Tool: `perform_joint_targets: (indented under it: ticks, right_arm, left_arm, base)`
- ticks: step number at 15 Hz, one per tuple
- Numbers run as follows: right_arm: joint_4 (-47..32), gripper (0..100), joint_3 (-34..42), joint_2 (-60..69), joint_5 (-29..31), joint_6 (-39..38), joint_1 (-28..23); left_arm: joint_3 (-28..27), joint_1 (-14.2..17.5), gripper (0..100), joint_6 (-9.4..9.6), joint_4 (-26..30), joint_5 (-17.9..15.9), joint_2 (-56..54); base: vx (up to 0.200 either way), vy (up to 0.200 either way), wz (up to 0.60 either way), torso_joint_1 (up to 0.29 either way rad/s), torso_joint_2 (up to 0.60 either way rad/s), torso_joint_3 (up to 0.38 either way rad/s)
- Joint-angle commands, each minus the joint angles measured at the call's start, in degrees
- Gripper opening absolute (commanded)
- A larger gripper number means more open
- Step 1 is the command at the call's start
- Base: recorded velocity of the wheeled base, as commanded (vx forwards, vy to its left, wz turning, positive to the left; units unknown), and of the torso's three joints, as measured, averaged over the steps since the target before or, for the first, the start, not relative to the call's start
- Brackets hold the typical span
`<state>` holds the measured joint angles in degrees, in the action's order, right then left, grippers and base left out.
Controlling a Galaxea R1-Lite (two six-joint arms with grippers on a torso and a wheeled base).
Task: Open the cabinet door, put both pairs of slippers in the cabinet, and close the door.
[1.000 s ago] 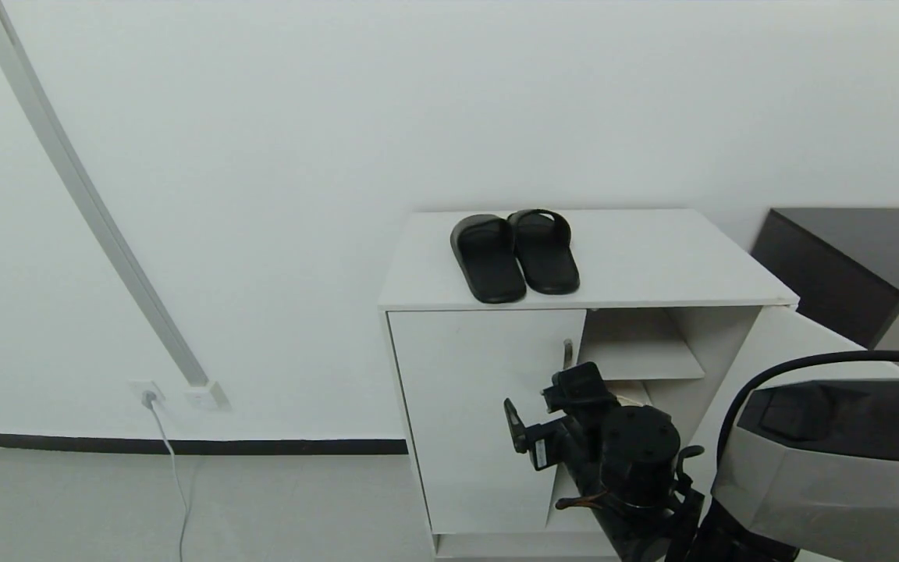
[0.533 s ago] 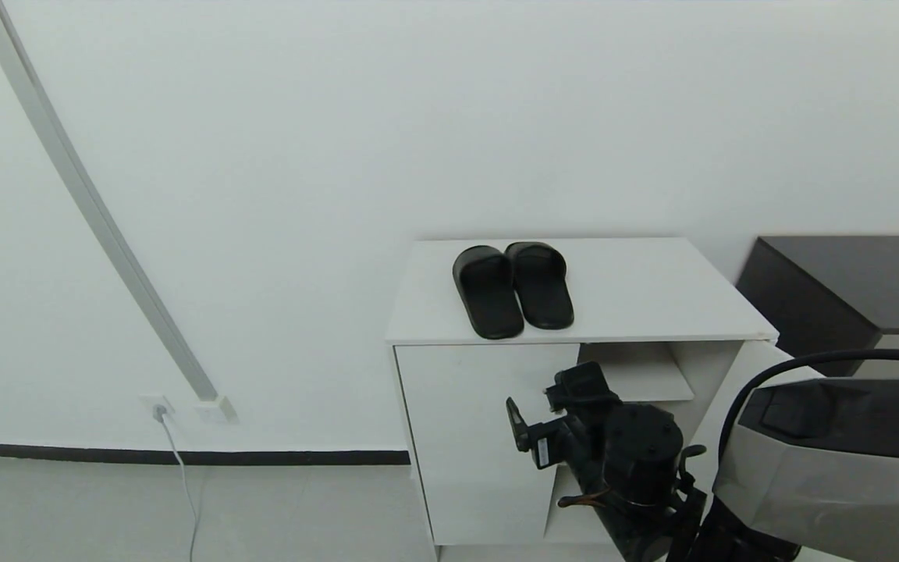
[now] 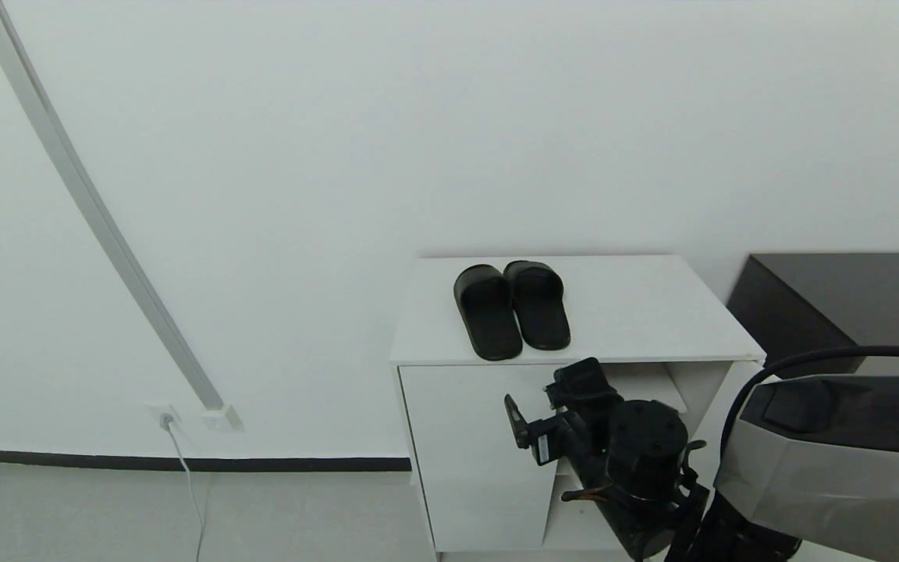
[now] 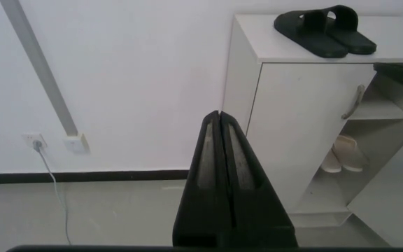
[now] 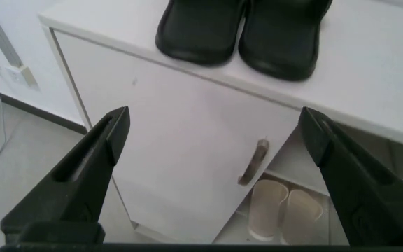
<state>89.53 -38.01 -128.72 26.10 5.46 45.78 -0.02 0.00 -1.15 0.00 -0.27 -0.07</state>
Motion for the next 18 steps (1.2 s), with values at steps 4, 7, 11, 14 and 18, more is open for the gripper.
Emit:
perform_joint_targets:
  ticks: [4,7,11,14,18]
  right_arm:
    - [-34.07,100,-14.02,11.39,0.09,-12.05,-0.16]
    - [-54.99,100,-25.10,15.08,0.71,-19.44,0.54]
    - [-56.74,100,-25.45,13.50,2.82,-20.75,0.81]
    - [-52.61,100,-23.69,12.00,3.34,-20.40,0.81]
    - [-49.27,100,-22.63,9.54,3.34,-20.14,0.72]
  left_arm:
    - [0.02,0.00,0,0.18,0.00,-0.08,0.07]
    - [0.02,0.00,0,0.35,0.00,-0.08,0.07]
    - [0.02,0.09,0,0.27,0.00,-0.17,0.07]
    - [0.02,0.00,0,0.27,0.00,-0.17,0.07]
    - [-0.06,0.00,0,0.35,0.00,-0.26,0.07]
  base:
    - [0.000,0.000,0.00,0.044,-0.10,-0.054]
    - [0.000,0.000,0.00,0.000,0.00,0.000]
    - [0.000,0.000,0.00,0.000,0.00,0.000]
    - [0.133,0.000,0.00,0.002,0.00,0.000]
    - [0.200,0.000,0.00,-0.002,0.00,0.004]
